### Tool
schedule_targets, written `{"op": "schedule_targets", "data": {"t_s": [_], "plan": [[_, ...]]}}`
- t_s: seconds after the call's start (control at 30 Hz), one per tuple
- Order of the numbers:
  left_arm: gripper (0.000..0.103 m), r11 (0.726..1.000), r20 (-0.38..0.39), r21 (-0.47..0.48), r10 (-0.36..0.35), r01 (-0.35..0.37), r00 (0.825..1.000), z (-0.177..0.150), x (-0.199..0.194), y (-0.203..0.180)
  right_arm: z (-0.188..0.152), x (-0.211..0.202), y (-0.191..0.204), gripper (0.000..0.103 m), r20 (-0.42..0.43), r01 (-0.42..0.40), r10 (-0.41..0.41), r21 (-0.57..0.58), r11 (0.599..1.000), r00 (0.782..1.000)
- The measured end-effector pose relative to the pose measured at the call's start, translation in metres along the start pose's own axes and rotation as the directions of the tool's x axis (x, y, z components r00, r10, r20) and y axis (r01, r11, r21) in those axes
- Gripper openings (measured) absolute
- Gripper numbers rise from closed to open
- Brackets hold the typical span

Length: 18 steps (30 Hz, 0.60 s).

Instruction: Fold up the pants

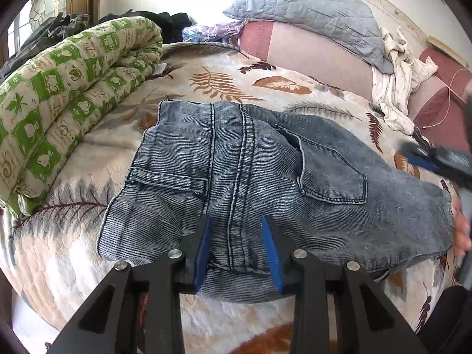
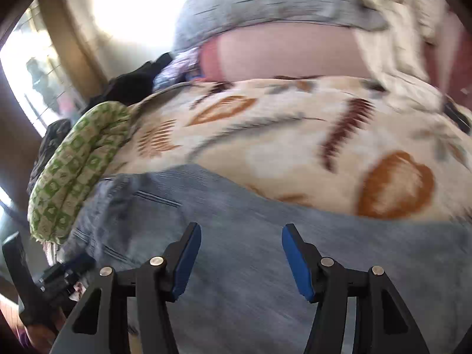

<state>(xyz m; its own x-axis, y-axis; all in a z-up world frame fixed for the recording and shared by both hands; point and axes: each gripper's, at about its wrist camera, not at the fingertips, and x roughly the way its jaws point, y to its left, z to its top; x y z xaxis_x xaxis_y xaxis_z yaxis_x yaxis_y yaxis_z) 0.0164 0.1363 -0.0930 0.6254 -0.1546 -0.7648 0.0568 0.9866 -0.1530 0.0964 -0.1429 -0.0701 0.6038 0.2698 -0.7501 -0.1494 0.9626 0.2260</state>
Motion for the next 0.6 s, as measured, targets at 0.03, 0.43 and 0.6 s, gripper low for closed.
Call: {"op": "schedule_targets", "data": {"t_s": [0.03,0.43,0.6], "plan": [[0.036,1.000,-0.002,0.002,-0.003,0.003,1.000,0.000,0.001,0.000,0.005,0.014,0.012,0.062,-0.018,-0.007,0.006,-0.016,1.000,1.000],[0.036,0.998,-0.036,-0.043,-0.051,0.049,0.998,-0.003,0.004,0.011,0.027,0.126,0.061,0.062,-0.154,0.152,-0.168,-0.107,0.982,0.974],[0.036,0.995,0.012,-0.067,-0.067,0.068,0.998,-0.004,-0.002,0.012,0.024,0.097,0.052,0.062,-0.113,0.084,-0.091,-0.062,0.995,0.989]]}}
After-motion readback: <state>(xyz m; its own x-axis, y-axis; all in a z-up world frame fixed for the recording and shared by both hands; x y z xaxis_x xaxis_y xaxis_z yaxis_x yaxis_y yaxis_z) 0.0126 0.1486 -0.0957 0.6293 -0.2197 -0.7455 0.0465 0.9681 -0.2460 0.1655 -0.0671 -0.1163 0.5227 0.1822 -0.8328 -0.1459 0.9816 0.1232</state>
